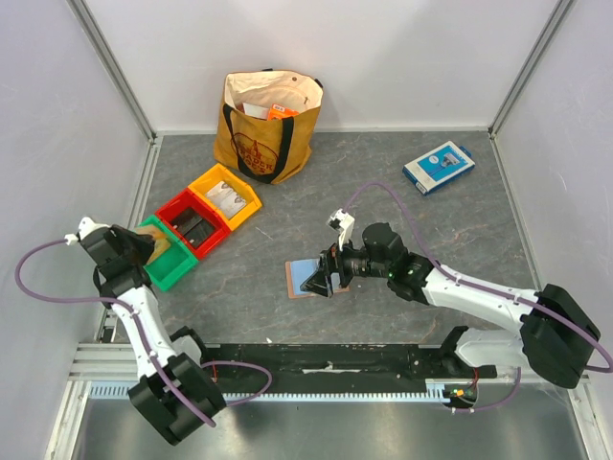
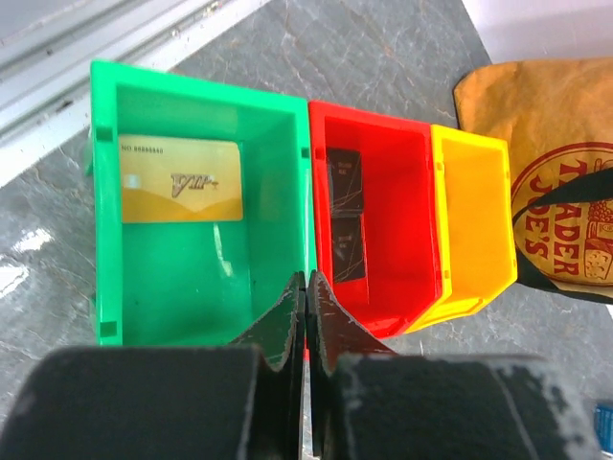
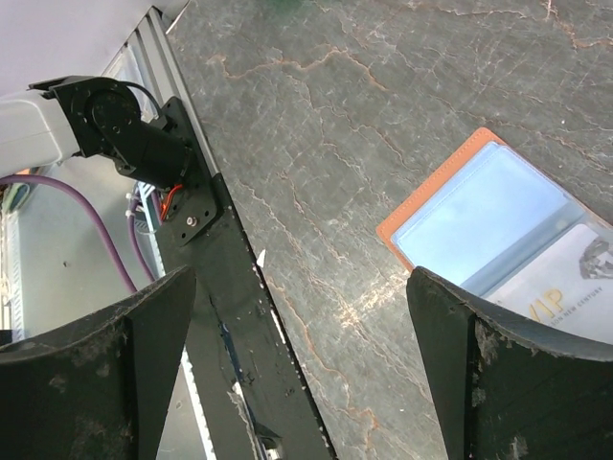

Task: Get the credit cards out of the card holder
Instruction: Place the credit card in the storage box.

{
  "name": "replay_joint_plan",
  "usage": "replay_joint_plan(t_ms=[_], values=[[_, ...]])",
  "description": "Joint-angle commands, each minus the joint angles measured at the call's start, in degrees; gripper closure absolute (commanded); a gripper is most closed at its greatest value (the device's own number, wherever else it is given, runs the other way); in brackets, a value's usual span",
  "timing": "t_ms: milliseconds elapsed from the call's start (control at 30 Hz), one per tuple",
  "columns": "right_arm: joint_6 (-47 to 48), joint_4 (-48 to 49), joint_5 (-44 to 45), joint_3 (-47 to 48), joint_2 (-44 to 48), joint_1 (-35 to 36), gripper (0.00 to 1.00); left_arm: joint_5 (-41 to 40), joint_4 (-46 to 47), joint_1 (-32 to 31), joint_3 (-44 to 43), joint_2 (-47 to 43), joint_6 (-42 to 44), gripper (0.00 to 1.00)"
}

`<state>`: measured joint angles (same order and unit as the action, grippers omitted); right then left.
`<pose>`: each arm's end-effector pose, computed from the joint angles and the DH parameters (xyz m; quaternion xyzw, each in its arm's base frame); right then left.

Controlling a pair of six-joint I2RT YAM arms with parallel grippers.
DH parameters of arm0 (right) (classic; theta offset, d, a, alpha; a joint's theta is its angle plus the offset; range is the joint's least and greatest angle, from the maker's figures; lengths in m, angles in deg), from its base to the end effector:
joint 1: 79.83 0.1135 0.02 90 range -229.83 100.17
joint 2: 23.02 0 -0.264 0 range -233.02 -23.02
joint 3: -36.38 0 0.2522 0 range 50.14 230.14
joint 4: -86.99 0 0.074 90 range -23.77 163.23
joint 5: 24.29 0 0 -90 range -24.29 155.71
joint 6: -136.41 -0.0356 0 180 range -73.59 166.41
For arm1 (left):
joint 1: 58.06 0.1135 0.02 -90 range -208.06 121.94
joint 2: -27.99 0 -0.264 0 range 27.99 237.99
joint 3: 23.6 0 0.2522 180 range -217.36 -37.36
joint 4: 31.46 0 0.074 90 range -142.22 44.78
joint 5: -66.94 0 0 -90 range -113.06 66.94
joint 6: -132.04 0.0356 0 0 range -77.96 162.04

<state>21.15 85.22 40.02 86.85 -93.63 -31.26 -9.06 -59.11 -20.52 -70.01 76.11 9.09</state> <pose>0.1655 0.2108 0.2361 -0.2851 0.7661 0.4751 0.3258 0.1563 0.1092 0.2493 -0.4442 0.7352 -0.0851 0.5049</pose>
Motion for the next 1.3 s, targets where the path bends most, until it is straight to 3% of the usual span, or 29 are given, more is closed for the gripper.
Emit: replay_joint_plan(t_ms=[0, 67, 333, 633, 1033, 1133, 1267], values=[[3.2, -1.4, 2.4, 2.5, 2.0, 0.6, 0.02, -2.2, -2.8, 0.6, -3.4, 1.4, 6.3, 0.98], [3.3, -1.4, 2.4, 2.5, 2.2, 0.8, 0.02, -4.2, -3.8, 0.8, -3.1, 3.5, 5.5, 0.98], [4.3, -1.7, 3.0, 2.5, 2.1, 0.8, 0.02, 2.2, 2.0, 0.6, -1.6, 9.3, 5.4, 0.98], [5.3, -2.2, 2.8, 2.8, 1.9, 0.9, 0.02, 2.6, 5.1, 0.5, 1.7, 11.8, 0.3, 0.98], [5.7, -2.3, 3.3, 2.8, 2.1, 0.9, 0.02, -2.7, 3.5, -3.3, 2.7, 12.5, -1.5, 0.92], [6.0, -2.5, 3.5, 2.7, 2.2, 0.9, 0.02, -6.2, 2.6, -4.1, 3.3, 10.4, -2.4, 0.87], [5.9, -2.6, 3.5, 2.8, 2.4, 0.9, 0.02, -8.3, -1.2, -4.1, 1.4, 10.5, -1.4, 0.69]])
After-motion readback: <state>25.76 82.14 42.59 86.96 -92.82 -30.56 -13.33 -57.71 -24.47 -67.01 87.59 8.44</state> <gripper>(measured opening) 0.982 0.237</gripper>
